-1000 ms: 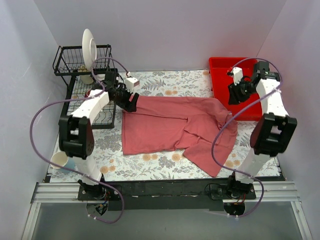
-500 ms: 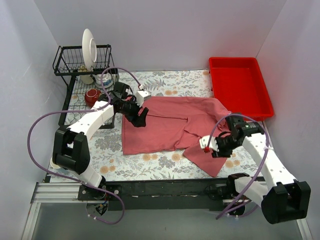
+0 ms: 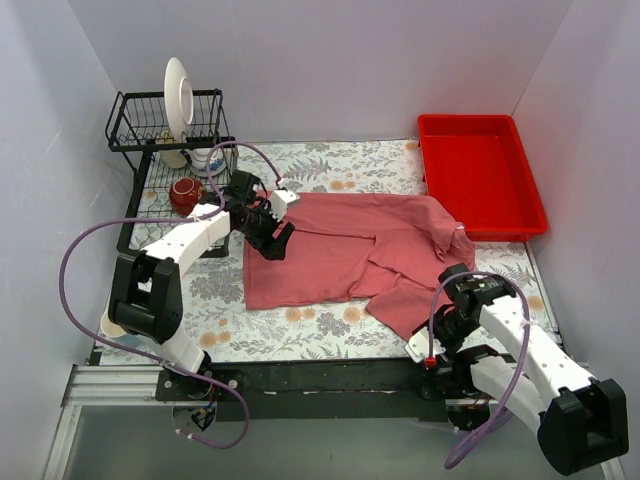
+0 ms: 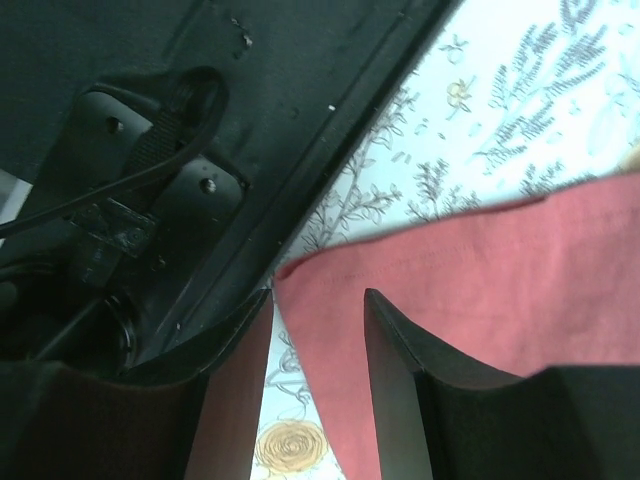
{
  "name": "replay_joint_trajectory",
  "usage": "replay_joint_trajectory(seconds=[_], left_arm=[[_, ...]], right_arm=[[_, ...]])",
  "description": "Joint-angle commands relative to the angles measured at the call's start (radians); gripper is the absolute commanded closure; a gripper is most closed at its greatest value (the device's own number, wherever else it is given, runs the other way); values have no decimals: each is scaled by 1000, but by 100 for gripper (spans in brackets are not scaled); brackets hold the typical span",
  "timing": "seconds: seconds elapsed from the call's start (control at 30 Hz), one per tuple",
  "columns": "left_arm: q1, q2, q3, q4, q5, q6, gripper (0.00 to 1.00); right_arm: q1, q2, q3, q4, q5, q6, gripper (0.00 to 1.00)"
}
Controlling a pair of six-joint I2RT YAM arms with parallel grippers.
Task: Roll the t-shirts
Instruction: Fold the T-shirt at the center of the board.
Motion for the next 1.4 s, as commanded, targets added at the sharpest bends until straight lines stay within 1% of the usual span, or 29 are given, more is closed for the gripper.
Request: replay_joint_trajectory(seconds=[0.0,0.17,0.3,0.5,0.6,0.8,0.93,1.0,1.13,1.23,1.33,1.37], left_arm=[[13,19,41,3,-30,15,31],[28,37,63,6,-34,12,31],[41,69,97,2,-34,4,31],[53,100,147,6,-21,-8,32],[59,112,170,12,-13,-16,32],[76,128,196,29,13,-39,31],[87,134,195,40,25,-42,31],[96,137,192,45,32,-39,32],[113,149,196,48,42,-40,31],[123,158,199,42,53,-37,31],[125,161,199,33,61,-27,31],[126,160,201,28,65,-19,31]], right_arm=[[25,79,-15,-68,7,-316,51],[42,117,-2,-66,22,-305,52],[82,134,5,-66,27,-283,50],[142,146,8,-28,44,-138,51],[173,139,6,6,65,-63,53],[191,166,9,61,137,47,58],[191,206,11,75,166,66,60],[202,209,-2,115,180,83,60],[216,220,-12,130,188,107,61],[225,217,-15,150,168,141,64],[239,205,-29,168,160,159,72],[240,203,-26,172,162,173,79]])
